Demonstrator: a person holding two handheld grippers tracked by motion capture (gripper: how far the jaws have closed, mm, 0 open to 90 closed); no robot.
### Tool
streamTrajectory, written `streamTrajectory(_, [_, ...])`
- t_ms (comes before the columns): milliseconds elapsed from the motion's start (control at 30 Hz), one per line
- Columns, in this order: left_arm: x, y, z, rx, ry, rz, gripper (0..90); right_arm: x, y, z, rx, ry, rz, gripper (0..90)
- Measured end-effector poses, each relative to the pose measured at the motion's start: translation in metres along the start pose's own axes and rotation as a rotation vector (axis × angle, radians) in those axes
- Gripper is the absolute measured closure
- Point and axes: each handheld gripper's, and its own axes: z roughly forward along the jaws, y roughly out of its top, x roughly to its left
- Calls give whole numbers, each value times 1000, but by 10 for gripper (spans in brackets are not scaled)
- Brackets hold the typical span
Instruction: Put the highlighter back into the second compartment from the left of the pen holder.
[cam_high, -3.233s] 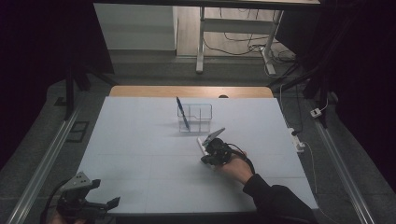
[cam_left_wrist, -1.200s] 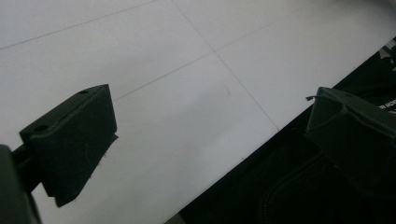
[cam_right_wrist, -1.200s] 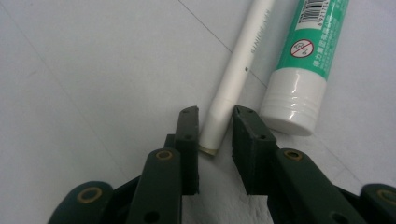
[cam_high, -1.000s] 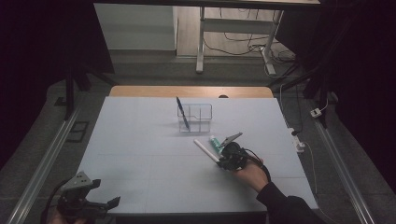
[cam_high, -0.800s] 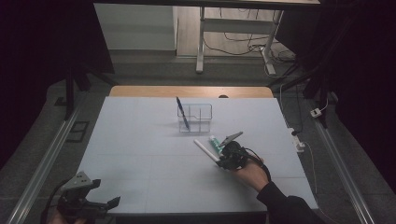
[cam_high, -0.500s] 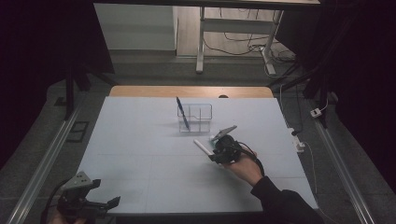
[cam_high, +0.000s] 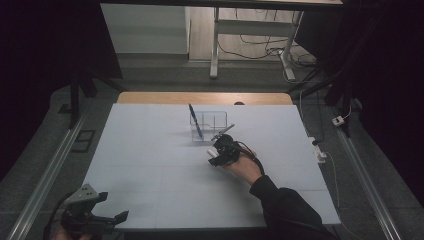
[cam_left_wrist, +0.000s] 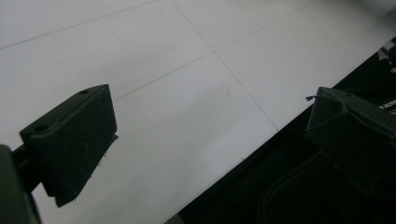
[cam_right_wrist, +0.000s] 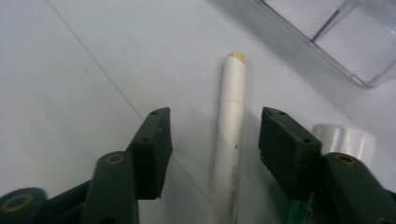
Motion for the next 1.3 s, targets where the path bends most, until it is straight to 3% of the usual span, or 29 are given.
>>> streamTrajectory(233, [0,0,0,0,0,-2,18,-1,11,9,18,-9,-17,395])
streamTrajectory(367, [0,0,0,0,0,-1,18,-2,16,9,44,-40,-64,513])
streamTrajectory(567, [0,0,0,0,0,0,19,-1,18,8,53,-30,-60,755])
streamTrajectory(833, [0,0,0,0,0,3,19,2,19,8,55,-34,-3,786])
streamTrajectory(1033, [0,0,0,-1,0,3,20,2,19,3,-31,-27,6,788])
streamTrajectory(1300, [0,0,0,-1,0,5,20,4,28,-23,-181,-8,-1,788])
